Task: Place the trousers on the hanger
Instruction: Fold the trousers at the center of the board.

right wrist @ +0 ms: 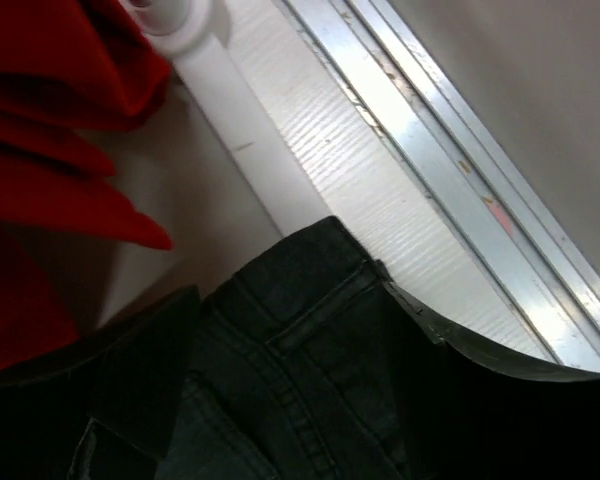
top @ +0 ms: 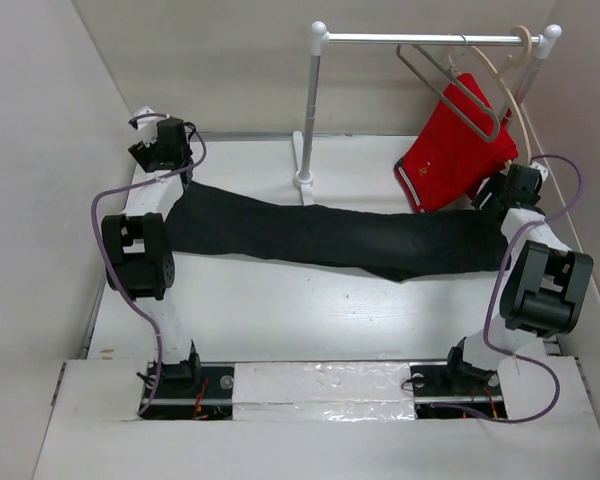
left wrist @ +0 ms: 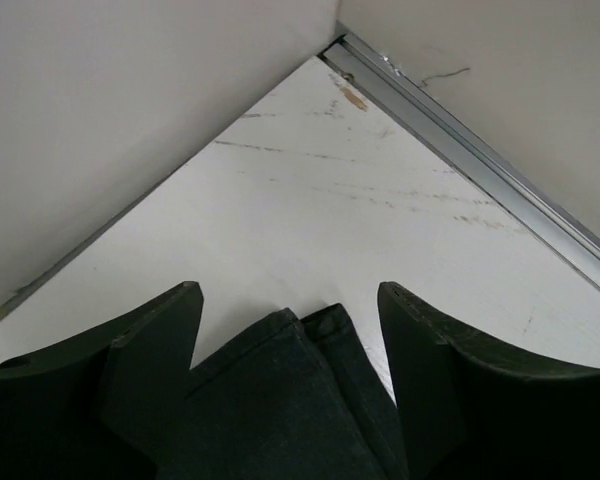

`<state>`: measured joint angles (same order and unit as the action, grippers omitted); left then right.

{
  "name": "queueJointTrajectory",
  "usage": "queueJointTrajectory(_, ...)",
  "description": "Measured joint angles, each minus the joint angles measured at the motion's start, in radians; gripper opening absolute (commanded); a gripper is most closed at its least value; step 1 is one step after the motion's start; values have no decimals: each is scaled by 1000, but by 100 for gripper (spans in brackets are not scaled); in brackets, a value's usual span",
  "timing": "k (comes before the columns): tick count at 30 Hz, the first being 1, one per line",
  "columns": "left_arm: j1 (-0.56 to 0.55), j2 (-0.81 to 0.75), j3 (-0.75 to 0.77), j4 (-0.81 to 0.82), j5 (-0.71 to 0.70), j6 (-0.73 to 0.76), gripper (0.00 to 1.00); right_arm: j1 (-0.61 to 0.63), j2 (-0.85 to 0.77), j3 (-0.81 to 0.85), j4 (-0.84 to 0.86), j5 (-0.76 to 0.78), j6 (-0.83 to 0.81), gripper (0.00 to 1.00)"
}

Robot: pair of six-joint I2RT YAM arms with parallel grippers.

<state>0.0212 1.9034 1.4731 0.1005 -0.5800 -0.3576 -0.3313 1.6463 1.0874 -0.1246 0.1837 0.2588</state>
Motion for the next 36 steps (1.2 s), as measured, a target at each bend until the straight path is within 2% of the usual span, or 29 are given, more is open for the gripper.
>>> queueJointTrajectory(4, -14, -8, -10, 16, 51, 4, 65, 0, -126, -122, 66, -34, 8, 79)
queueJointTrajectory(7, -36, -82, -108, 22, 101, -24, 53, 5, -311, -264, 120, -63, 19, 37)
queueJointTrajectory(8, -43, -121, -153, 18, 120, -40, 43, 6, -372, -315, 153, -75, 24, 0)
queueJointTrajectory(9, -51, -159, -193, 5, 137, -57, 34, 9, -429, -364, 181, -93, 27, 0)
queueJointTrajectory(10, -56, -200, -234, 2, 156, -83, 26, 12, -488, -419, 204, -111, 38, 0)
queueJointTrajectory(11, -57, -241, -276, -3, 175, -112, 0, 13, -548, -476, 223, -132, 38, 0)
queueJointTrajectory(15, -48, -372, -436, -16, 238, -212, 0, 9, -703, -665, 288, -223, 55, 1)
queueJointTrajectory(16, -42, -388, -473, -17, 258, -238, 4, 4, -727, -699, 290, -247, 59, 6)
queueJointTrajectory(17, -34, -398, -507, -18, 277, -261, 30, 2, -737, -715, 289, -272, 60, 20)
queueJointTrajectory(19, -22, -403, -572, -23, 303, -292, 57, -19, -767, -756, 282, -301, 60, 38)
queueJointTrajectory(20, -17, -403, -599, -28, 311, -303, 67, -29, -771, -760, 282, -313, 58, 53)
queueJointTrajectory(23, -11, -402, -657, -64, 325, -330, 68, -76, -767, -769, 294, -345, 52, 64)
queueJointTrajectory(29, -13, -340, -620, -76, 343, -343, 62, -189, -667, -811, 312, -414, 64, 64)
queueJointTrajectory(34, -12, -234, -547, -73, 344, -342, 61, -200, -582, -819, 334, -420, 84, 66)
queueJointTrajectory(36, -10, -214, -542, -76, 346, -342, 56, -205, -536, -818, 357, -420, 99, 66)
